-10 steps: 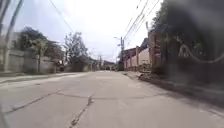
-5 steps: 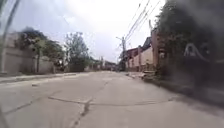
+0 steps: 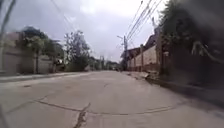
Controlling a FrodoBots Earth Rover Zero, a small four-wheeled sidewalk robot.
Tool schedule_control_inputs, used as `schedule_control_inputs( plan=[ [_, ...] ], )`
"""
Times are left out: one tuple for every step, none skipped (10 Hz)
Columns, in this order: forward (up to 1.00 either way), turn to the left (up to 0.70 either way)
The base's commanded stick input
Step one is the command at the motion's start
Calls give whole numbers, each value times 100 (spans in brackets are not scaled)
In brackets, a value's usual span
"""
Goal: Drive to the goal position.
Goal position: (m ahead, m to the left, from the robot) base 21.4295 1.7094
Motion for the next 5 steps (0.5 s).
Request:
schedule_control_inputs(
  plan=[
    [70,-22],
    [70,-35],
    [70,-35],
    [70,-35],
    [70,-33]
  ],
)
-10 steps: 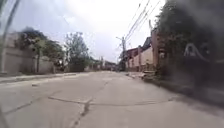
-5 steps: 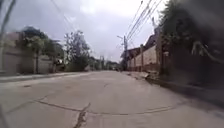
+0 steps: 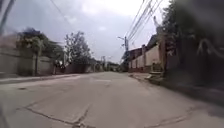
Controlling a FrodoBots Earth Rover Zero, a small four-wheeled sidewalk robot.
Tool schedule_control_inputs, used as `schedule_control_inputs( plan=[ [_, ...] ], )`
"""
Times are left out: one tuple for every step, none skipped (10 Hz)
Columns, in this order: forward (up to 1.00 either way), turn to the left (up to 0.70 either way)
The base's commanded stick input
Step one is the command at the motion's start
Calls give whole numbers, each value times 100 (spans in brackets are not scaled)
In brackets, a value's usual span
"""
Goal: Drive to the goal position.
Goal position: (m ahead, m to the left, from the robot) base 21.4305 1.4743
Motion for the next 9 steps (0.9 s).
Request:
schedule_control_inputs(
  plan=[
    [70,-13],
    [70,0],
    [70,0],
    [70,0],
    [70,0],
    [70,0],
    [70,0],
    [70,0],
    [70,0]
  ],
)
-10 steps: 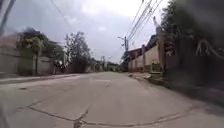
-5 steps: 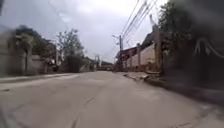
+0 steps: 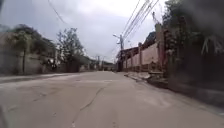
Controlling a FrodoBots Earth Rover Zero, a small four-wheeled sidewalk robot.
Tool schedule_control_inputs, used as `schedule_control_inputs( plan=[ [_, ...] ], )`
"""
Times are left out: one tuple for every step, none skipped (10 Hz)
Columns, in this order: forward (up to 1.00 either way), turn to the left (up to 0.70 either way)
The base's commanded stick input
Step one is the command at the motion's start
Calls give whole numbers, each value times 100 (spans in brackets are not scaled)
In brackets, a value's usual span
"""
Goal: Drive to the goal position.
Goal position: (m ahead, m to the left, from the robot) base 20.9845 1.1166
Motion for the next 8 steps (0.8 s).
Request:
schedule_control_inputs(
  plan=[
    [70,0],
    [70,0],
    [70,0],
    [70,0],
    [70,0],
    [70,0],
    [70,-3],
    [70,-11]
  ],
)
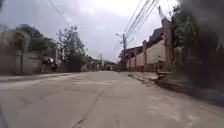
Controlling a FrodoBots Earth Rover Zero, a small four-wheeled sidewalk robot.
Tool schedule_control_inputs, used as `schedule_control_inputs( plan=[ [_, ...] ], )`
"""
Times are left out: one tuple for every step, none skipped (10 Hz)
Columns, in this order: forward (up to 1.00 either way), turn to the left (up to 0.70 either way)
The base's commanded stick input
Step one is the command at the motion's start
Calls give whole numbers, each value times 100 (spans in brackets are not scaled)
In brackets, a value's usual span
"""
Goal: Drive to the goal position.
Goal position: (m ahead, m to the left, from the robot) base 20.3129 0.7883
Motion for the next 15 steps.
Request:
schedule_control_inputs(
  plan=[
    [70,-28],
    [70,-35],
    [70,-35],
    [70,-35],
    [70,-35],
    [70,-31],
    [70,-23],
    [70,-13],
    [70,0],
    [70,0],
    [70,0],
    [70,0],
    [70,0],
    [70,0],
    [70,0]
  ],
)
